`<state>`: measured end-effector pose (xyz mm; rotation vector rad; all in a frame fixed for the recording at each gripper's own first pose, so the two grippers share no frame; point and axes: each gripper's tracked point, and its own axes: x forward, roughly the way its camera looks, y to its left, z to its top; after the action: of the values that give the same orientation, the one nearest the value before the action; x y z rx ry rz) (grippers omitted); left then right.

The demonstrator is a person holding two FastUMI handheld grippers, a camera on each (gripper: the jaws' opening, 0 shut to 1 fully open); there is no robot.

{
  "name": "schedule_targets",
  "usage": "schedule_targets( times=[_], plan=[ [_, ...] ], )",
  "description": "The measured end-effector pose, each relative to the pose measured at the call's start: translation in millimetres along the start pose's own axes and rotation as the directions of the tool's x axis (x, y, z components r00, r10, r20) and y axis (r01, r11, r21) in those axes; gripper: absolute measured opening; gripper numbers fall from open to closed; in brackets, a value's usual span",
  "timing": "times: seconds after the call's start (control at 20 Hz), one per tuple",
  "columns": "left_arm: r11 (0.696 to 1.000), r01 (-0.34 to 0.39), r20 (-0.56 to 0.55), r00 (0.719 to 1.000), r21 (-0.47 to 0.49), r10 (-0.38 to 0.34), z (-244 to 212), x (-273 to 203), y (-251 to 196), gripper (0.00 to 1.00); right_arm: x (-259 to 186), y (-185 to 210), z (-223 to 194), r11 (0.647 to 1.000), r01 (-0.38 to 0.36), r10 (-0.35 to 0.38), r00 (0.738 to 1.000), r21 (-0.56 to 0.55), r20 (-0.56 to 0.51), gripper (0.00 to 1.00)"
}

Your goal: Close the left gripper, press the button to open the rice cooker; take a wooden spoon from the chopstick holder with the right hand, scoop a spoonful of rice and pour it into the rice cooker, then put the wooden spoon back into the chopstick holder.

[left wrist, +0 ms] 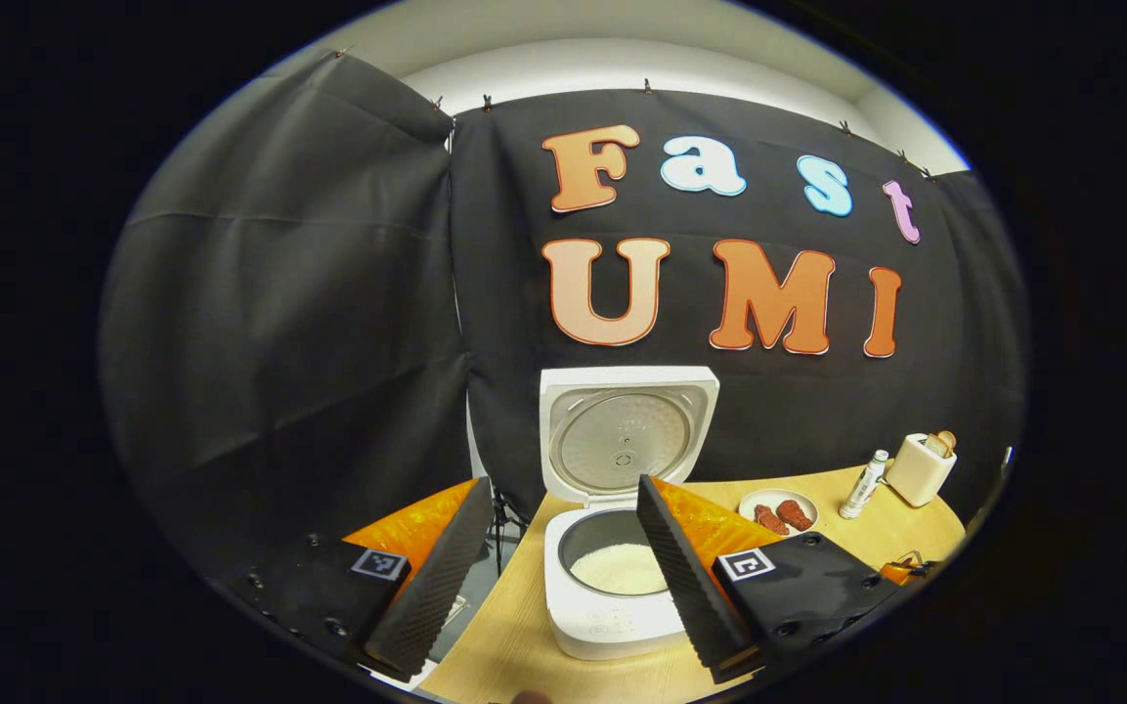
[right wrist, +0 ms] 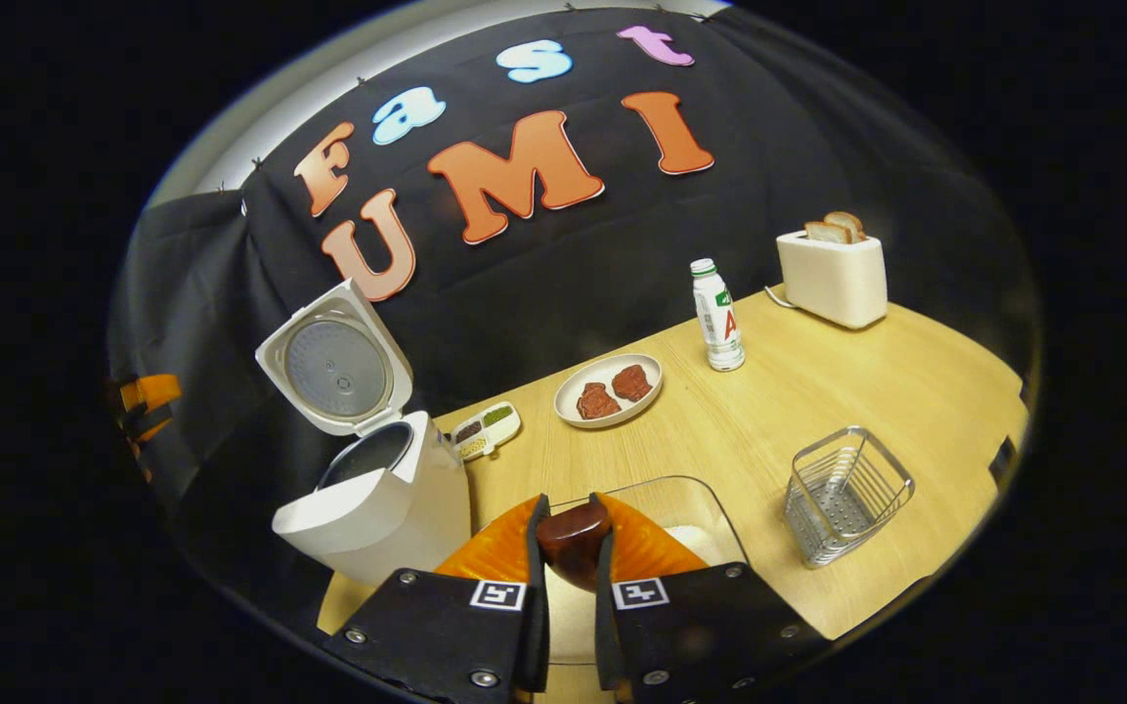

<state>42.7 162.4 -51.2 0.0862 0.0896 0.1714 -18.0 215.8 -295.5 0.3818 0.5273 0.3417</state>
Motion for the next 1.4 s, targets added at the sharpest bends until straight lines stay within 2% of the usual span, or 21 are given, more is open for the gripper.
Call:
schedule_targets(
  times=[0.1,0.2,0.3,0.4,0.55,0.8,0.85,0.9,1.2,1.4],
  plan=[
    [1.0,0.005,-0.004,1.0,-0.001,-0.005,-3.3,-0.6,-1.4,0.99,1.8,7.0,-4.4,0.994,-0.031,0.031,1.0,0.106,0.0,0.18],
    [1.0,0.01,-0.008,1.0,0.002,-0.01,-5.5,0.3,-1.6,0.99,4.4,4.8,-8.3,0.964,-0.052,0.054,0.999,0.259,0.002,0.18],
    [1.0,0.016,-0.012,1.0,0.001,-0.016,-8.0,1.1,-2.0,0.99,8.4,-7.5,-11.7,0.908,-0.049,0.05,0.999,0.415,0.008,0.18],
    [1.0,0.021,-0.012,1.0,-0.009,-0.021,-8.5,2.1,-2.0,0.99,12.8,-23.1,-17.4,0.834,-0.036,0.039,0.999,0.551,0.006,0.18],
    [1.0,0.022,-0.017,1.0,-0.022,-0.022,-10.9,4.1,-0.1,0.99,15.6,-40.5,-24.1,0.728,-0.016,0.022,1.0,0.686,0.001,0.18],
    [0.999,0.021,-0.013,1.0,-0.035,-0.022,-9.1,3.5,3.4,0.99,6.1,-53.6,-12.1,0.632,-0.042,0.016,0.999,0.774,0.041,0.18],
    [0.999,0.022,-0.012,1.0,-0.037,-0.022,-9.7,3.1,3.1,0.99,5.8,-55.4,-6.7,0.62,-0.052,0.017,0.998,0.783,0.053,0.23],
    [0.999,0.021,-0.011,1.0,-0.038,-0.022,-10.0,2.6,4.2,0.99,4.0,-56.4,-1.7,0.609,-0.058,0.016,0.998,0.791,0.06,0.18],
    [1.0,0.006,0.005,1.0,-0.026,-0.006,-8.3,-2.2,9.9,0.99,3.0,-55.7,38.2,0.53,-0.13,0.033,0.991,0.838,0.133,0.18],
    [0.999,0.004,0.006,1.0,-0.038,-0.004,-8.2,-4.4,12.5,0.99,5.3,-52.4,45.2,0.505,-0.138,0.045,0.99,0.852,0.133,0.18]
  ],
)
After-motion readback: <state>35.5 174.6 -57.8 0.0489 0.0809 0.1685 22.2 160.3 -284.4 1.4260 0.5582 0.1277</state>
